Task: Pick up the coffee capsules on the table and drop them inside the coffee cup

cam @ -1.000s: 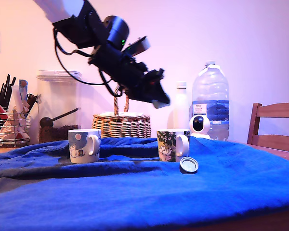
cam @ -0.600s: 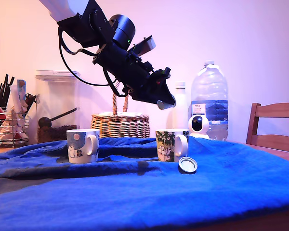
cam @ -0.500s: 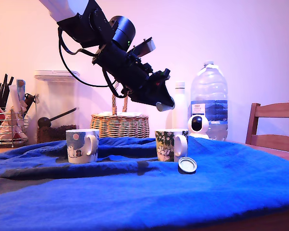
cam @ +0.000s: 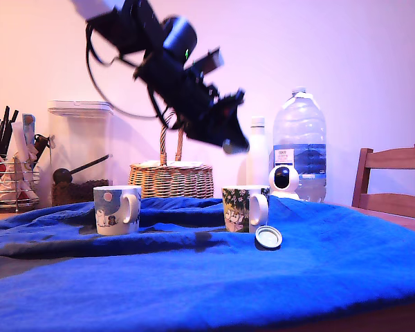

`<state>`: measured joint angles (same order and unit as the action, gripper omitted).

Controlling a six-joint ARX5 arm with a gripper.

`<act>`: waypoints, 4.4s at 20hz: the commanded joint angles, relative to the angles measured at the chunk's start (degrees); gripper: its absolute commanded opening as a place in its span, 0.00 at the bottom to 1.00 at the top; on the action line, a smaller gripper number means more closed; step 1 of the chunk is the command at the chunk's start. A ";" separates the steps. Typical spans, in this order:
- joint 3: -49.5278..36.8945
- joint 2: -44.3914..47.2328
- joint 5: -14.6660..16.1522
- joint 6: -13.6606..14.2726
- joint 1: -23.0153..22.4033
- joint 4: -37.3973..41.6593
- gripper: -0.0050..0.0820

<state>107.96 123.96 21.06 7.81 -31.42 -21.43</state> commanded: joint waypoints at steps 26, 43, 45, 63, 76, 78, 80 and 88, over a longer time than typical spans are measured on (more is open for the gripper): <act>13.88 13.25 -1.03 0.22 -0.20 -9.44 0.53; 14.01 11.10 0.52 1.14 -0.20 -11.54 0.04; 14.01 9.99 1.14 0.85 -0.17 -11.74 0.03; 13.99 -3.28 -0.13 1.36 5.03 -22.99 0.03; -2.62 -7.91 0.09 2.86 6.32 -17.40 0.03; -10.27 -11.34 0.09 1.27 6.64 -12.33 0.03; -17.84 -15.28 0.04 0.48 7.58 -7.76 0.03; -43.91 -30.86 0.09 -3.80 15.08 8.41 0.03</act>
<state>66.81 93.38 20.97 4.97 -16.82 -13.87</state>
